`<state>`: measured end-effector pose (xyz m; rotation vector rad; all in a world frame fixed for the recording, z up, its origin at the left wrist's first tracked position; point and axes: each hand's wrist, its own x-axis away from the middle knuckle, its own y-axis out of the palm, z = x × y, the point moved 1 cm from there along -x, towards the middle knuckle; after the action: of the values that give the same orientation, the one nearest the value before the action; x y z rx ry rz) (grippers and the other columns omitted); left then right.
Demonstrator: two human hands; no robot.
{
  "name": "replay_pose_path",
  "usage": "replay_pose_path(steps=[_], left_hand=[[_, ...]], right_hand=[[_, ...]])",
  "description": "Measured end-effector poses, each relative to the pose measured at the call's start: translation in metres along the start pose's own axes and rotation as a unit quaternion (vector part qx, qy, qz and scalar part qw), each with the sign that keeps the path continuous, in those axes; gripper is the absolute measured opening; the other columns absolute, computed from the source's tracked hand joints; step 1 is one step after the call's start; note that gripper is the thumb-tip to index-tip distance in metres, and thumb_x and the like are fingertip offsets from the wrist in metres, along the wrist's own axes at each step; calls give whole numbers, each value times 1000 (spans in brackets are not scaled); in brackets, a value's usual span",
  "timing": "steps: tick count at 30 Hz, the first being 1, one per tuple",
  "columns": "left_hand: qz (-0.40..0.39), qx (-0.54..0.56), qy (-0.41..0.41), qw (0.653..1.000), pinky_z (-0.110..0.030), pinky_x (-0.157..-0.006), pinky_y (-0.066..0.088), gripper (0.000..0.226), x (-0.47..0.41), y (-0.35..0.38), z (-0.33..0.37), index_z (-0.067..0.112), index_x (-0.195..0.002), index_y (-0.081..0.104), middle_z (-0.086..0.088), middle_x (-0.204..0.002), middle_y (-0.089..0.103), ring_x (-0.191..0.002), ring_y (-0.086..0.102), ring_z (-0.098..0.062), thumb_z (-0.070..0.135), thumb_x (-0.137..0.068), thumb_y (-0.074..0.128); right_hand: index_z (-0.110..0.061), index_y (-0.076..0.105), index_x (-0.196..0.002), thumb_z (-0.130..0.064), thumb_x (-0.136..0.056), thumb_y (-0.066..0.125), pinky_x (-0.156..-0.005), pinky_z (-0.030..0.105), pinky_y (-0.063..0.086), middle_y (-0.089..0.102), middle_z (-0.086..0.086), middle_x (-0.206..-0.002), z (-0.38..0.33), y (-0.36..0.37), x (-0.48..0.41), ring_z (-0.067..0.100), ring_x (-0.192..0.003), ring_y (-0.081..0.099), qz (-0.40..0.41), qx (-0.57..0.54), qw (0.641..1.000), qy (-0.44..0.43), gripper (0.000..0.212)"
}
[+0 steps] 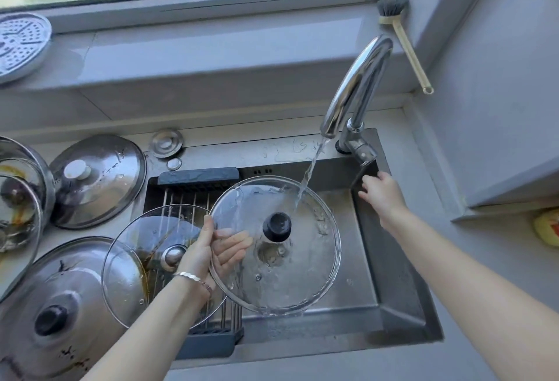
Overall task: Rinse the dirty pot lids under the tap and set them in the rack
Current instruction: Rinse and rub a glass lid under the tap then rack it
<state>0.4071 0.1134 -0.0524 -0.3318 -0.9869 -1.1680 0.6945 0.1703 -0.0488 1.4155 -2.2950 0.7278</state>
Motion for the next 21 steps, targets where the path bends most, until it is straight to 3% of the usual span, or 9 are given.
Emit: replay_pose_path(steps=[3,5,6,8,9,11,15,18,21], left_hand=[[-2,-36,4,999,-24,-39,52,52,8,-4,7,-4,-90,55,-21,-73,72,-58,70,-26,47,-88,46],[-6,-59,14,998,-25,-41,54,52,13,-4,13,-8,-94,55,-24,-76,71,-60,71,-27,44,-89,47],[-5,-69,27,997,-26,-42,54,49,16,-3,15,-7,-92,55,-25,-77,71,-61,71,-29,42,-89,48],[5,-96,59,994,-28,-44,55,44,22,1,20,-4,-84,56,-26,-77,70,-62,71,-30,40,-88,51],[9,-110,73,991,-28,-44,56,42,26,3,22,-3,-82,57,-26,-76,70,-62,70,-30,39,-87,53],[3,-128,93,987,-28,-44,56,39,33,9,25,-2,-79,58,-25,-74,70,-60,70,-29,36,-87,54],[-4,-162,123,979,-27,-45,56,34,46,25,26,-1,-74,59,-21,-68,71,-56,69,-26,30,-88,55],[-10,-183,146,972,-27,-45,55,32,55,38,21,0,-71,57,-21,-64,66,-51,66,-25,27,-88,57],[-10,-209,157,965,-34,-52,57,31,59,47,16,2,-70,55,-18,-64,66,-51,67,-21,26,-88,57]], right_hand=[[-3,52,-87,4,-88,35,-102,56,35,38,6,-69,-13,12,-8,16,-65,42,16,-31,999,5,18],[-3,55,-96,7,-88,36,-102,58,32,32,4,-64,-21,21,-12,15,-61,42,37,-84,996,20,23],[3,54,-109,7,-88,37,-102,57,34,39,7,-68,-24,26,-14,19,-71,53,42,-106,993,25,28],[0,50,-117,6,-89,38,-101,47,42,56,19,-100,-30,32,-15,29,-104,57,39,-125,991,32,32],[-2,50,-117,6,-89,39,-98,41,46,54,22,-118,-32,34,-16,29,-109,54,33,-129,991,32,31],[-2,47,-123,5,-89,42,-90,33,49,47,19,-131,-37,33,-19,27,-111,51,11,-129,991,31,36],[-10,39,-133,-21,-87,58,-80,33,51,45,11,-135,-34,26,-6,24,-109,53,-84,67,994,33,51],[-20,22,-144,-48,-86,54,-55,26,53,52,12,-123,-11,38,39,18,-82,66,-228,240,943,29,72],[-31,28,-135,-57,-85,48,-50,24,53,58,6,-106,22,61,84,14,-65,68,-323,275,906,15,61]])
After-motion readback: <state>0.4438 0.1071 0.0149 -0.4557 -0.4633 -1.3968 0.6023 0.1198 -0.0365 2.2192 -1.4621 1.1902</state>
